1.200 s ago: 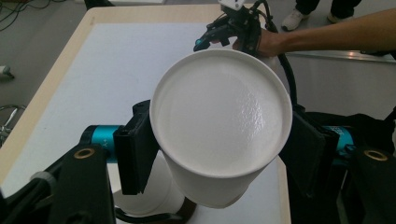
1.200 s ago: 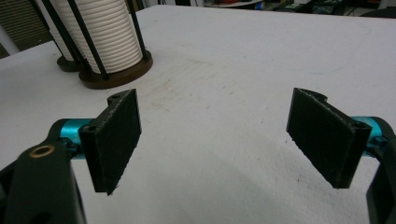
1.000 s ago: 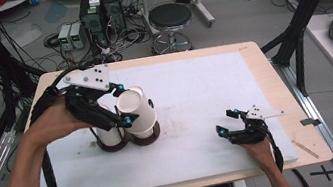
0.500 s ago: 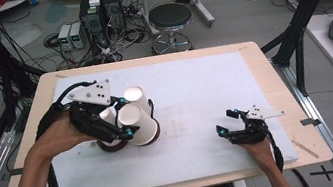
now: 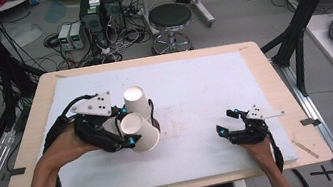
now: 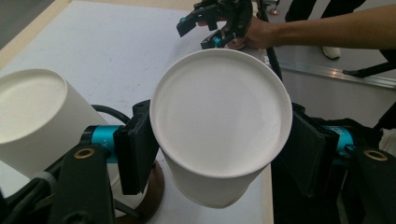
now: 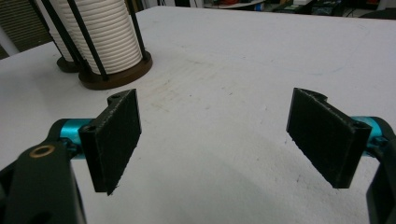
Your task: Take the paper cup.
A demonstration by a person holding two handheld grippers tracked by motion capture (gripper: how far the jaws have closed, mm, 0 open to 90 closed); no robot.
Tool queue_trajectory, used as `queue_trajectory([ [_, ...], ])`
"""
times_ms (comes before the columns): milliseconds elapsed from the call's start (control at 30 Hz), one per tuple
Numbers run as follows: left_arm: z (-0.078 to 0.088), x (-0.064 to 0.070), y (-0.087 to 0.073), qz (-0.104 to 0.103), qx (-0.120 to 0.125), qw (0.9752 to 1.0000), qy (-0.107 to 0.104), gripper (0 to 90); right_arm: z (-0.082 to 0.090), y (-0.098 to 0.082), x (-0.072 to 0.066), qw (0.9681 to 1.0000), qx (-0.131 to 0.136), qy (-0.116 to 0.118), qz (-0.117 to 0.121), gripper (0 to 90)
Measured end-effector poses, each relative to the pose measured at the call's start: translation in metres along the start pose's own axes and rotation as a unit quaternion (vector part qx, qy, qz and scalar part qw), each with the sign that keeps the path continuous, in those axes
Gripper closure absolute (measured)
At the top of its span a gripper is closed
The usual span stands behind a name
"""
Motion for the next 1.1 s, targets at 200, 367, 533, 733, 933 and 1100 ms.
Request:
queue_trajectory([
  [200, -0.002, -0.001, -0.009, 0.005, -0.002, 1.0, -0.004, 33.3, 0.0, 0.0, 0.001, 1.0, 0.003, 0.0, 0.0, 18.2],
  [367, -0.004, -0.002, -0.015, 0.009, 0.002, 1.0, -0.003, 33.3, 0.0, 0.0, 0.0, 1.0, 0.002, 0.0, 0.001, 18.2],
  [533, -0.005, -0.002, -0.02, 0.013, 0.004, 0.9999, -0.004, 33.3, 0.0, 0.0, 0.0, 1.0, 0.002, 0.001, -0.001, 18.2],
  [733, -0.004, -0.003, -0.021, 0.014, 0.006, 0.9999, -0.002, 33.3, 0.0, 0.0, 0.0, 1.0, 0.002, 0.003, -0.001, 18.2],
  [933, -0.004, -0.004, -0.022, 0.015, 0.007, 0.9999, -0.002, 33.3, 0.0, 0.0, 0.001, 1.0, 0.004, 0.002, 0.002, 18.2],
  [1100, -0.004, -0.005, -0.023, 0.015, 0.006, 0.9999, -0.002, 33.3, 0.0, 0.0, 0.0, 1.0, 0.004, 0.002, 0.0, 18.2],
])
Point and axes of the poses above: each handheld gripper's, and its own axes: z roughly backward along the jaws, y roughly out of its top, x roughly to its right, the point moved 1 cm from there along -z, roughly forward along the jaws, and after that the axes turned 7 degrees about x, right-handed, at the moved point
